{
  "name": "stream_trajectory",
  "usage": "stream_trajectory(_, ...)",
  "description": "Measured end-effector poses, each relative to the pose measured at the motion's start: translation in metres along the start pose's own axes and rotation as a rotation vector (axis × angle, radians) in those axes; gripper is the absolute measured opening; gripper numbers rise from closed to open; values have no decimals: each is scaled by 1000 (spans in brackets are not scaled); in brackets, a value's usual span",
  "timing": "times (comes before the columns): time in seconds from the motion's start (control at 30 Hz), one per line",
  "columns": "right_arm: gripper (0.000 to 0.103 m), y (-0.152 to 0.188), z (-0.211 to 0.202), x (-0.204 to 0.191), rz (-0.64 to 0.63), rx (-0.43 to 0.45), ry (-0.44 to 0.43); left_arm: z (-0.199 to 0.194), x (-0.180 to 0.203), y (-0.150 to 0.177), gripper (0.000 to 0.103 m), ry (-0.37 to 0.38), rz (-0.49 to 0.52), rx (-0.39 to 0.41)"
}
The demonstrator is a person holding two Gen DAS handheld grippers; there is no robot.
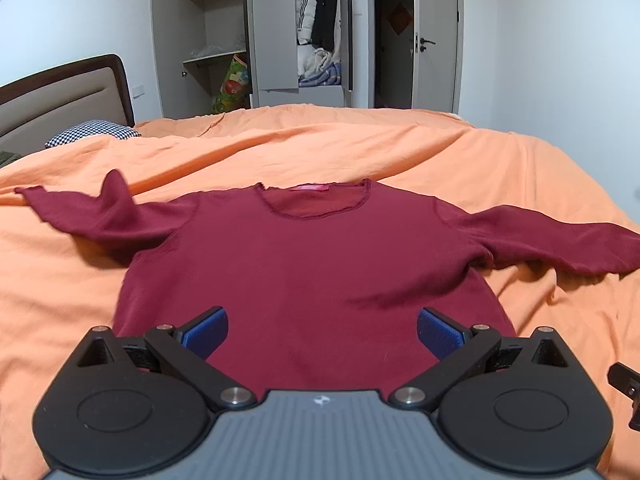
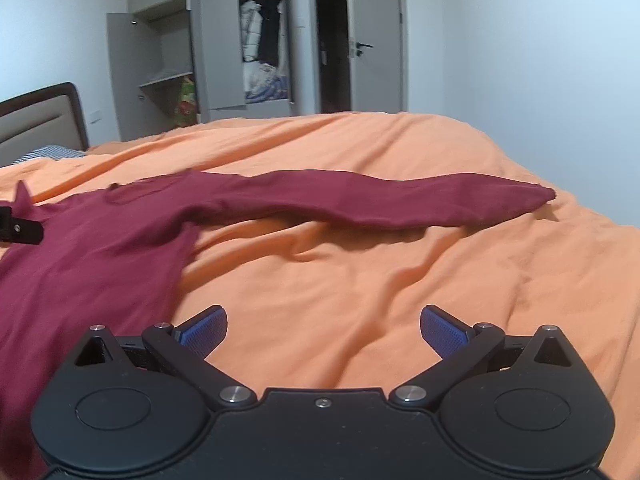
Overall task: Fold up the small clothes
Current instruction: 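Reach the right gripper to a sleeve cuff and close on it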
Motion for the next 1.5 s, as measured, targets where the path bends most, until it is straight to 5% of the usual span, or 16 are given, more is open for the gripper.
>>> stream_trajectory(0.53,103,-41,63,77,91,102,104,93,41,-46,103,22,-6,-33)
stream_trajectory(0.9,103,-61,116,154,243,105,317,146,76,-56,103,38,-31,89)
stream_trajectory(1.1,101,-63,135,197,381,122,265,169,86,-35,103,36,-12,21)
stream_trajectory(1.2,91,-68,146,210,413,133,270,175,87,-28,103,17,6,-6)
stream_trajectory(1.4,57,-75,170,221,433,89,337,176,81,-24,103,20,6,-60)
stream_trajectory(1.5,27,-77,171,220,422,80,351,171,74,-27,103,26,-17,-72)
Point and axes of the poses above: each gripper's, at about its wrist camera, not at the fingertips, and z roughly the way its jaws point, x to its right, y to its underside, the point moved 1 cm from there along z, roughly the way its jaws point, and after that the axes turned 6 degrees about x, right-handed, at the moved point
